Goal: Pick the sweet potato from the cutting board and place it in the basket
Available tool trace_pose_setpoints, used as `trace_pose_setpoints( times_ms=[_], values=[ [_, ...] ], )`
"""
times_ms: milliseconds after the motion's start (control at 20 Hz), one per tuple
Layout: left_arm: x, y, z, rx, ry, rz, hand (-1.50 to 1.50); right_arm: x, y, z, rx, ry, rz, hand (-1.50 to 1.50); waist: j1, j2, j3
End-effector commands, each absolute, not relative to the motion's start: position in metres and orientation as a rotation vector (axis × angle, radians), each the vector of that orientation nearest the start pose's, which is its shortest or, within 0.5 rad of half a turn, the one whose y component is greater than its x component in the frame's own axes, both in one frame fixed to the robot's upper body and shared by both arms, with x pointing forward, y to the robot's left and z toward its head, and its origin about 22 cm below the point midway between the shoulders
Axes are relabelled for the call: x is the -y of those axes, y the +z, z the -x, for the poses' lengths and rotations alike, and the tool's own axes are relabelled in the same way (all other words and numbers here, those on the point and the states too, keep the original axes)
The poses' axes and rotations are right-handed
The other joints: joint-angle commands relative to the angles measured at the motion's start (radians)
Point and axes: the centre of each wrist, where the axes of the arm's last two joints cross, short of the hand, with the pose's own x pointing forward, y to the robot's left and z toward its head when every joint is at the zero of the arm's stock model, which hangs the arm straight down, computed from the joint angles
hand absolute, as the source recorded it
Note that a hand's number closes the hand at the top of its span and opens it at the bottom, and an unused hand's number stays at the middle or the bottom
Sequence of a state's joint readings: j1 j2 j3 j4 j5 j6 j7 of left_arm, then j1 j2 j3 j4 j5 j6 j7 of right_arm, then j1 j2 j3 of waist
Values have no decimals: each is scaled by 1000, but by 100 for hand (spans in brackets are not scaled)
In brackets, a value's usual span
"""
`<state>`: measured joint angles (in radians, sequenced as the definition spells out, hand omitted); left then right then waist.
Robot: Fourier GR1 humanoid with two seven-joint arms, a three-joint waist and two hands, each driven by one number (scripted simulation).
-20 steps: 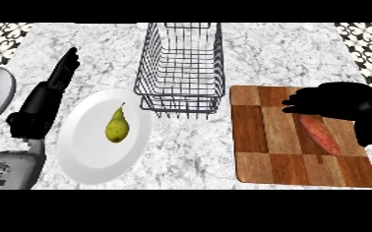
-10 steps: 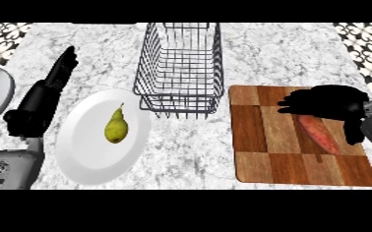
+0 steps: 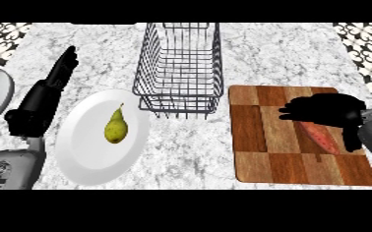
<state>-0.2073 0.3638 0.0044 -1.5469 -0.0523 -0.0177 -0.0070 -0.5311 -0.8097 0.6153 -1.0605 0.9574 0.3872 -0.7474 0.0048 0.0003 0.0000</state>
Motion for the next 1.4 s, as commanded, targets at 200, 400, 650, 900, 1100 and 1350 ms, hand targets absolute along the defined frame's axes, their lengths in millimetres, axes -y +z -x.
trace_pose_setpoints(
  times_ms=[200, 400, 650, 900, 1100, 1350],
  values=[
    [-284, 84, -293, 1709, -373, -320, 0, 355, 37, -329, 907, 2250, 143, -150, -2, 0, 0],
    [-293, 63, -287, 1721, -377, -287, 0, 339, 23, -348, 906, 2223, 160, -150, 8, 3, 0],
    [-292, 77, -290, 1729, -366, -285, 0, 335, 27, -342, 893, 2228, 167, -150, -1, 0, 0],
    [-294, 73, -290, 1744, -373, -288, 0, 348, 15, -339, 919, 2162, 115, 150, -1, 1, 0],
    [-298, 69, -281, 1732, -380, -297, 0, 343, 0, -337, 947, 2242, 133, 150, 4, 0, 0],
    [-283, 70, -288, 1731, -363, -287, 0, 332, 4, -344, 1050, 2267, 138, 150, -3, -1, 0]
  ],
)
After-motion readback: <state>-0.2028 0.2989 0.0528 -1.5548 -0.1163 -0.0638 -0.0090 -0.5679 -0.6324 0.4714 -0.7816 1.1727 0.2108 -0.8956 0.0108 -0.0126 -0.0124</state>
